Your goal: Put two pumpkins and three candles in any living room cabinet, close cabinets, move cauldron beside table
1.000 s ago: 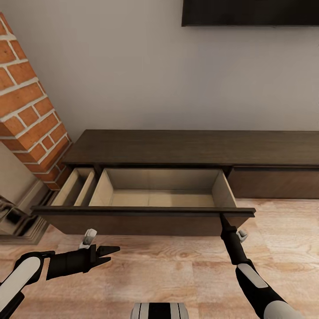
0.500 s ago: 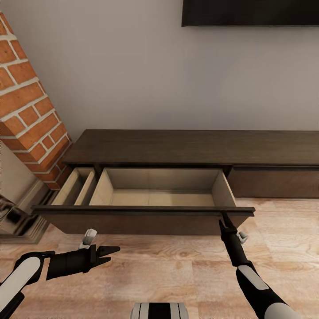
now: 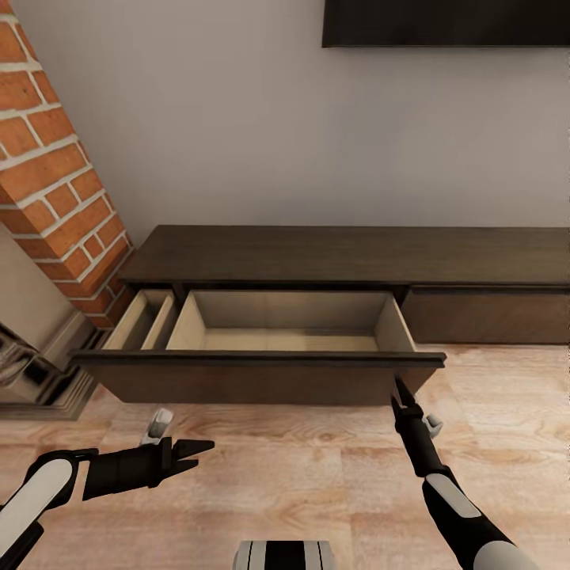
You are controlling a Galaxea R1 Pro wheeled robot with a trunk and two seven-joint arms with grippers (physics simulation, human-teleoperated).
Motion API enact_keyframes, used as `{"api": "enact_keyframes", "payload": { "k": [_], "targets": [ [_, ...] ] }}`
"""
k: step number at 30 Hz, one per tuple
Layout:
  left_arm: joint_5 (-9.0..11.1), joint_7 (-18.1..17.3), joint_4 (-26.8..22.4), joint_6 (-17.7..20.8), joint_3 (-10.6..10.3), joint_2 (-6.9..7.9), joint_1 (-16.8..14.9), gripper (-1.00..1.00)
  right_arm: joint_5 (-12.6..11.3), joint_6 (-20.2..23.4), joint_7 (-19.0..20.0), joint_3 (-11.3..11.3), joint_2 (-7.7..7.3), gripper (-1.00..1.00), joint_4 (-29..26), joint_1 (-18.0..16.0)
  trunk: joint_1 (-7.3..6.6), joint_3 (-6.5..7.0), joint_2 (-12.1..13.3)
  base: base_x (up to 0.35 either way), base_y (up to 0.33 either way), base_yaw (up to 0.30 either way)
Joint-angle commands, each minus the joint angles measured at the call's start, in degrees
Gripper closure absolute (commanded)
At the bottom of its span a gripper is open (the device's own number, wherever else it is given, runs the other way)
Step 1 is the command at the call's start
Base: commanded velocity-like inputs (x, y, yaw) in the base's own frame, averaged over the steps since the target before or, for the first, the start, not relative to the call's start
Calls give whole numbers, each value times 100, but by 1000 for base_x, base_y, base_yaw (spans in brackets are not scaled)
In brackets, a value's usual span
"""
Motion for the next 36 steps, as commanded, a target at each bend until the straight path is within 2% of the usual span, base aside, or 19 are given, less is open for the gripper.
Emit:
{"api": "enact_keyframes", "payload": {
  "k": [1, 7, 11, 15, 19, 22, 26, 29, 34, 36],
  "targets": [
    [-54, -58, 2, 5, -3, 4, -4, -100, -56, -25, 14, 50, -8, -100, 3, -4, -3, -4, -2, -137, 0, 0],
    [-54, -64, 2, 5, 33, 4, -4, -100, -43, 100, -57, 67, -8, -100, 1, -4, -3, -4, -2, -51, 0, 0],
    [-48, -66, 2, 5, 50, 5, -3, -100, -8, 985, -324, 73, 3, -100, -53, -4, -5, 18, 0, -6, 0, 0],
    [-46, -66, 2, 5, 36, 4, -4, -100, -1, 1746, -992, 66, 3, -100, -69, -4, -16, 107, 5, -1, 0, 0],
    [-7, -67, 5, 5, 85, 21, -4, -100, -34, 2076, -1527, 62, 1, -100, -68, -7, -26, 196, 10, 0, 0, 0],
    [366, -52, 57, 5, 95, 65, -4, -100, -50, 2228, -2211, 56, 6, -100, -59, -57, -34, 262, 14, 0, 0, 0],
    [538, -43, 91, 5, 87, 81, -4, -100, -59, 2272, -2925, 48, -3, -100, -55, -79, -44, 351, 20, -8, 0, 0],
    [568, -41, 96, 5, 70, 82, -4, -100, -42, 2319, -3088, 78, -13, -100, -56, -82, -52, 417, 24, -185, 0, 0],
    [584, -41, 98, 5, 71, 96, -4, -100, 14, 2696, -3103, 97, -37, -100, -19, -67, -65, 528, 30, -164, 0, 0],
    [585, -41, 98, 7, 79, 115, -4, -100, 146, 2957, -3084, 143, -36, -100, 19, -30, -70, 572, 33, -30, 0, 0]
  ]
}}
